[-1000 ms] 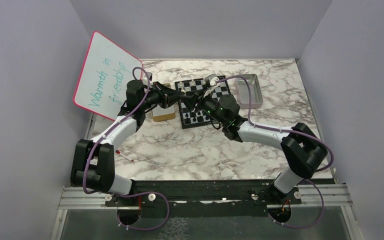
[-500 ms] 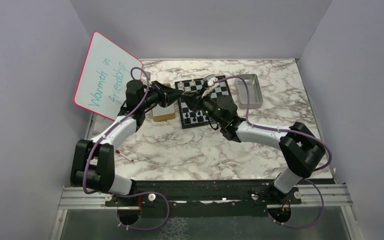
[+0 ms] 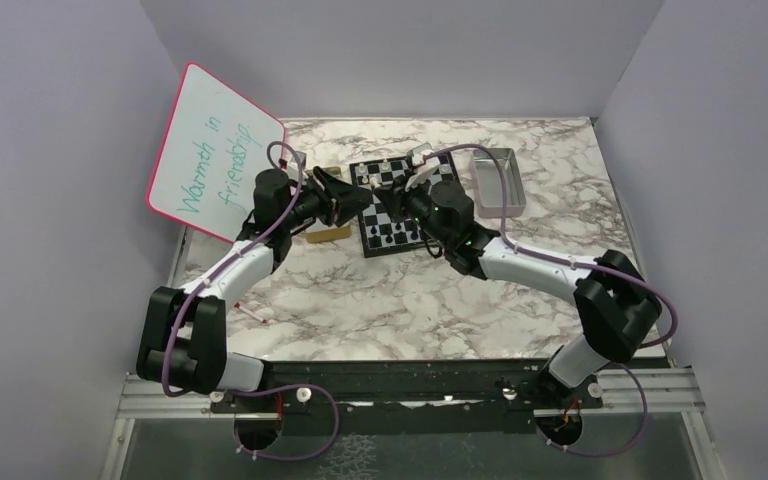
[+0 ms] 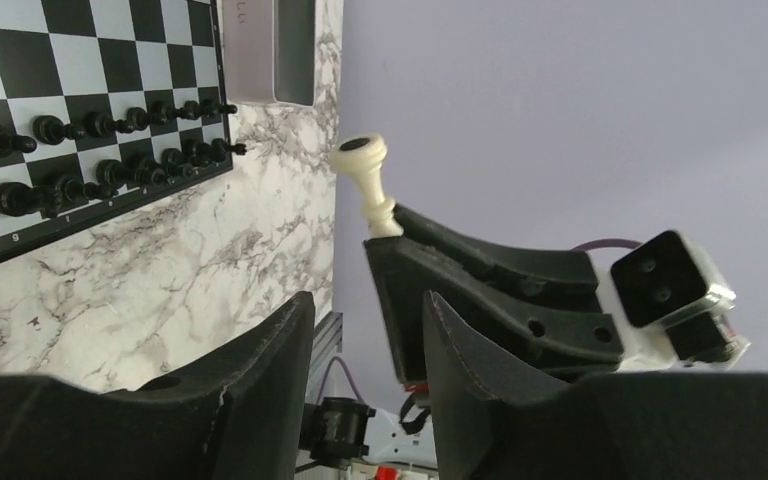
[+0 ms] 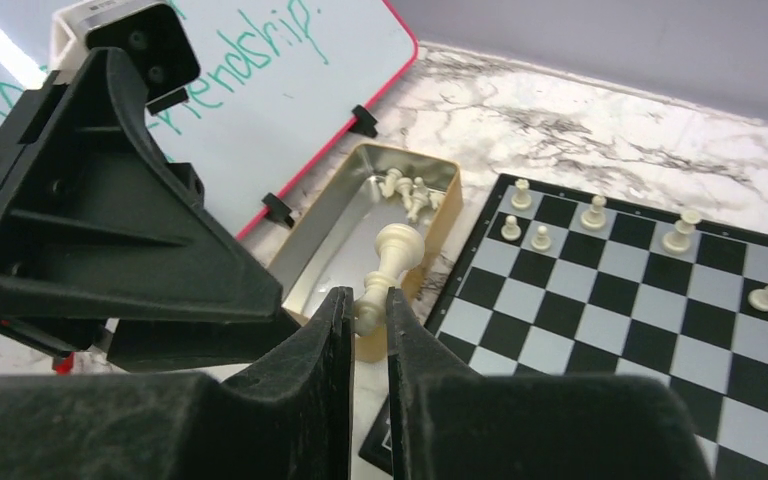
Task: Set up the chess pieces on the board
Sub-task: Place the chess piece on the chessboard.
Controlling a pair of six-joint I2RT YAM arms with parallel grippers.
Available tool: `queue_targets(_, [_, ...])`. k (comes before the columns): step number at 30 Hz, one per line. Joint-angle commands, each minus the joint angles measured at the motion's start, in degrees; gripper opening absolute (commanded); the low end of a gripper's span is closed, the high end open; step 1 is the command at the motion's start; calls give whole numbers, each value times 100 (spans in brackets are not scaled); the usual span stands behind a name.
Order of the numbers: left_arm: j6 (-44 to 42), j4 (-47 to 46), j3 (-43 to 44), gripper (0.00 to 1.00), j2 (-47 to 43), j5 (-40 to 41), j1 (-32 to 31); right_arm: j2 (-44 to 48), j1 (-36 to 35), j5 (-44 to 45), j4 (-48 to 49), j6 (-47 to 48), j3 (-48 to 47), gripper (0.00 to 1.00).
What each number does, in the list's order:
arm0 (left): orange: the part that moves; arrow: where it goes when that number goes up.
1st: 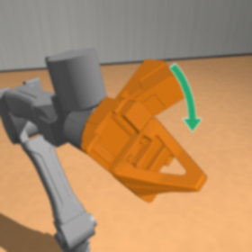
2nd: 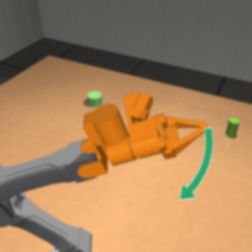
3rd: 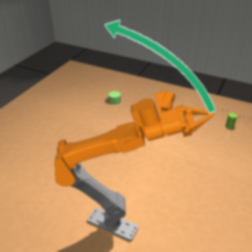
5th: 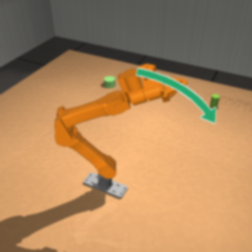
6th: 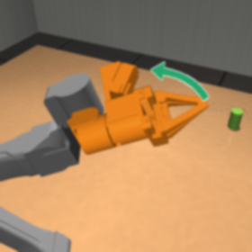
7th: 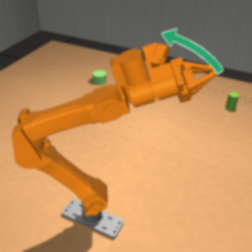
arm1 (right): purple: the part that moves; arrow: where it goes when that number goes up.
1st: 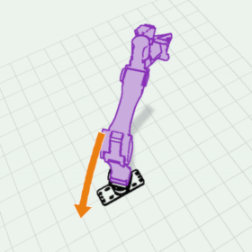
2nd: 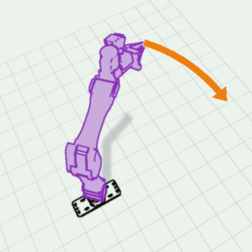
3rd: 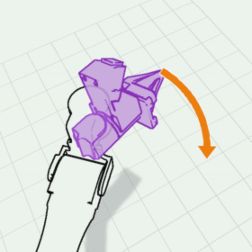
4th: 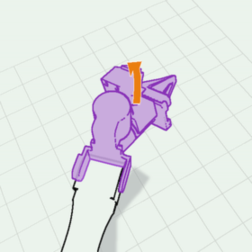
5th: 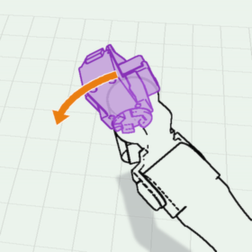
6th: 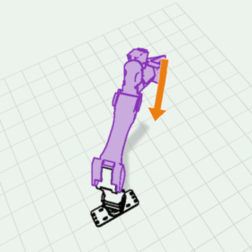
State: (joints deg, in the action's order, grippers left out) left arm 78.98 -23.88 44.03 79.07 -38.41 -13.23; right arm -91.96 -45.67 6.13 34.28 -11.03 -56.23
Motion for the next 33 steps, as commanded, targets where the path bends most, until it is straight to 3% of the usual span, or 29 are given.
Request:
queue_targets(1, [-765, 29, -4, 46, -178, -333, -16, 375, 198, 246, -1381, 456, -508, 1])
queue_targets(6, [-2600, 1589, 559, 48, -396, 86, -33, 274, 688, -382, -3191, 552, -1235, 1])
queue_targets(10, [-4203, 2234, 746, 47, -753, 317, -43, -234, 1002, -709, -4823, 671, -2236, 1])
queue_targets(17, [-6286, 2379, 256, 47, -1677, 532, -124, -969, 1447, -584, -6349, 753, -3386, 3])
queue_targets(23, [-7316, 2642, -107, 48, -2100, 473, -224, -1918, 1570, -755, -7373, 829, -4452, 5])
queue_targets(33, [-7703, 2733, -563, 48, -2412, 720, -373, -3468, 1587, -864, -8039, 813, -6035, 8])
